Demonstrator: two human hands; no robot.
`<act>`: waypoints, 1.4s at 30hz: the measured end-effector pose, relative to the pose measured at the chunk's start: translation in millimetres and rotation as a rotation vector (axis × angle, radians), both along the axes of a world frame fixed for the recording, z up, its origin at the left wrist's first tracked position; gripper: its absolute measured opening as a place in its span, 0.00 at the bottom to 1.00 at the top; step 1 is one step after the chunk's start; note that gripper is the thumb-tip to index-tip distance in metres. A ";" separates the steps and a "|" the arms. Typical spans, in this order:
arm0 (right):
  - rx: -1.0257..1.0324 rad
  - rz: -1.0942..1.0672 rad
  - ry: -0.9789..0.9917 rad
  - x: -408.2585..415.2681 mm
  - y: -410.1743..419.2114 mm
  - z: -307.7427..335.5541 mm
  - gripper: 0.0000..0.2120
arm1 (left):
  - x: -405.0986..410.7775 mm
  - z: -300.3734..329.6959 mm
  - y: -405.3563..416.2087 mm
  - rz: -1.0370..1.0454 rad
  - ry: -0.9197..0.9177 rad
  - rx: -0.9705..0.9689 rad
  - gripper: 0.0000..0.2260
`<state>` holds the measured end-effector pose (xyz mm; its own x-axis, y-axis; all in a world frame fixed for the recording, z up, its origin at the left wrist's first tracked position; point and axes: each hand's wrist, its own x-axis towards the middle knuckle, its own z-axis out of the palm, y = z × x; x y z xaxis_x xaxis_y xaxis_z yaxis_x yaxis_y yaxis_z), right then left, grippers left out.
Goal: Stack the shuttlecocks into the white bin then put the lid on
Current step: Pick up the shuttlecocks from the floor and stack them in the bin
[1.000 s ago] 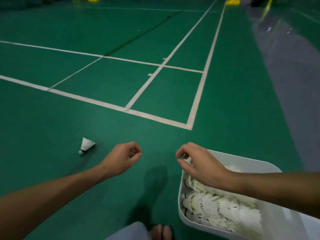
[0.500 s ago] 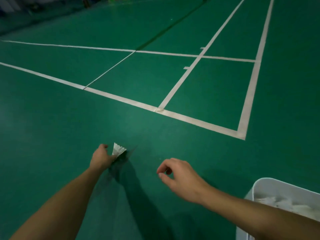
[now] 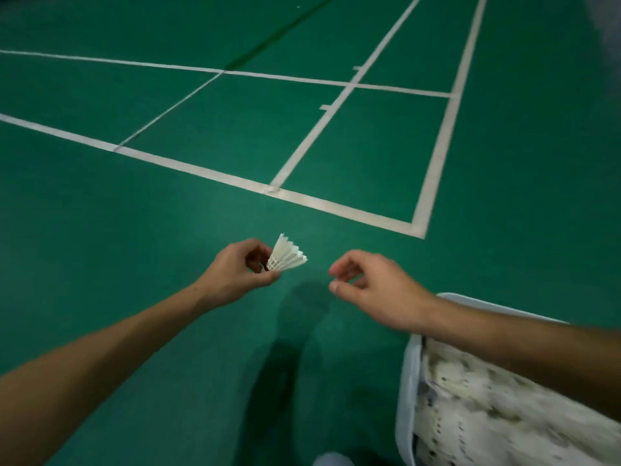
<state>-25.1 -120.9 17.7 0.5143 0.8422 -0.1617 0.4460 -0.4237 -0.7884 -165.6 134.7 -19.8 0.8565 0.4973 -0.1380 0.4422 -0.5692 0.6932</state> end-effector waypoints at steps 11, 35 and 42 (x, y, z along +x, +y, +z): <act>0.069 -0.240 -0.191 -6.5 -214.6 109.0 0.08 | 51.9 174.9 -241.5 -0.640 -0.121 0.185 0.12; -0.451 -0.767 -0.408 25.0 -317.9 -26.4 0.17 | 107.8 6.9 -331.3 -0.798 0.290 0.474 0.29; -0.351 -0.830 -0.136 45.0 -310.1 -55.5 0.14 | 114.7 0.1 -322.9 -0.789 0.203 0.438 0.26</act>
<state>19.9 -431.1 -37.8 0.9668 0.1070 -0.2322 -0.0293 -0.8558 -0.5164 -50.9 -188.2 -19.6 0.9494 -0.1765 -0.2597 -0.0956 -0.9503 0.2963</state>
